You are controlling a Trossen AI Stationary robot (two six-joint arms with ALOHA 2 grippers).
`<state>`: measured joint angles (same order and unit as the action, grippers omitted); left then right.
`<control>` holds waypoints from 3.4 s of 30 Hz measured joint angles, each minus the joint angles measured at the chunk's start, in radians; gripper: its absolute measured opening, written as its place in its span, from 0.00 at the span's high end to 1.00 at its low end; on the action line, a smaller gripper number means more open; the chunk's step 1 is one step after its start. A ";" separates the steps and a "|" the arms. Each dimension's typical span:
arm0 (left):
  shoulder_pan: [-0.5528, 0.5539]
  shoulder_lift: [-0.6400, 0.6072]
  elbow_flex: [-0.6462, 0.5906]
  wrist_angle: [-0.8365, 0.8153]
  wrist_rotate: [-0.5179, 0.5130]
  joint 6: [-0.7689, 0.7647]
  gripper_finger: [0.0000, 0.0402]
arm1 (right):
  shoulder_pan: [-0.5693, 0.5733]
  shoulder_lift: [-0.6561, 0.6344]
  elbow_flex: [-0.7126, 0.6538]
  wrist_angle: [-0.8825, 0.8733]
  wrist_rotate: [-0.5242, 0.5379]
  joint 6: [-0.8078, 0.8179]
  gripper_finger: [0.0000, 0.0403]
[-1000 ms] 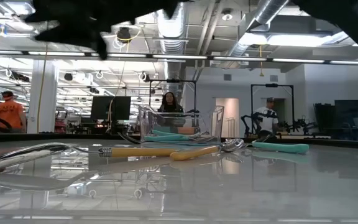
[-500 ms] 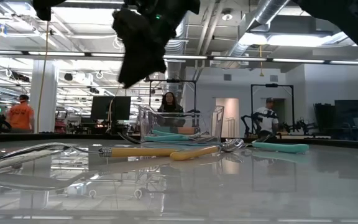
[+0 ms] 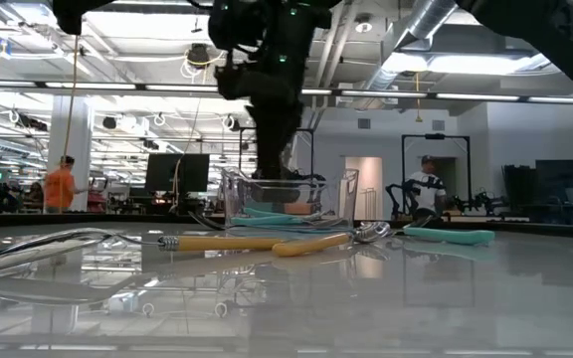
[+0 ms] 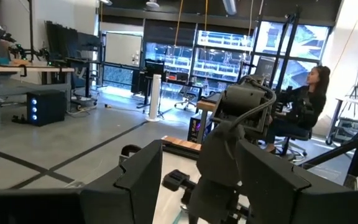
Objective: Sort silverware by color (type)
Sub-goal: Put the blue spoon into the top transparent bin
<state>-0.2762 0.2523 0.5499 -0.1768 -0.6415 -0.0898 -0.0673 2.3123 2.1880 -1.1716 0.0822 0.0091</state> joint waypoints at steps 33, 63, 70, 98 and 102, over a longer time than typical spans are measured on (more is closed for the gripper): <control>0.000 0.000 0.000 0.009 0.000 0.028 0.53 | 0.048 -0.812 -0.731 0.137 0.209 0.187 0.59; 0.000 0.000 0.000 0.000 -0.003 0.029 0.53 | 0.071 -0.640 -1.217 0.504 0.210 0.767 0.51; 0.000 0.000 0.000 0.000 -0.007 0.030 0.53 | 0.048 -0.626 -1.168 0.517 0.209 0.719 0.38; 0.000 0.000 0.000 0.010 -0.002 0.014 0.53 | 0.012 -0.499 -1.164 0.497 0.072 0.742 0.53; 0.000 0.000 0.000 0.010 -0.002 0.015 0.53 | 0.000 -0.499 -1.165 0.495 0.072 0.742 0.63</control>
<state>-0.2761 0.2527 0.5499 -0.1669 -0.6434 -0.0750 -0.0677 1.8137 1.0229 -0.6764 0.1541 0.7509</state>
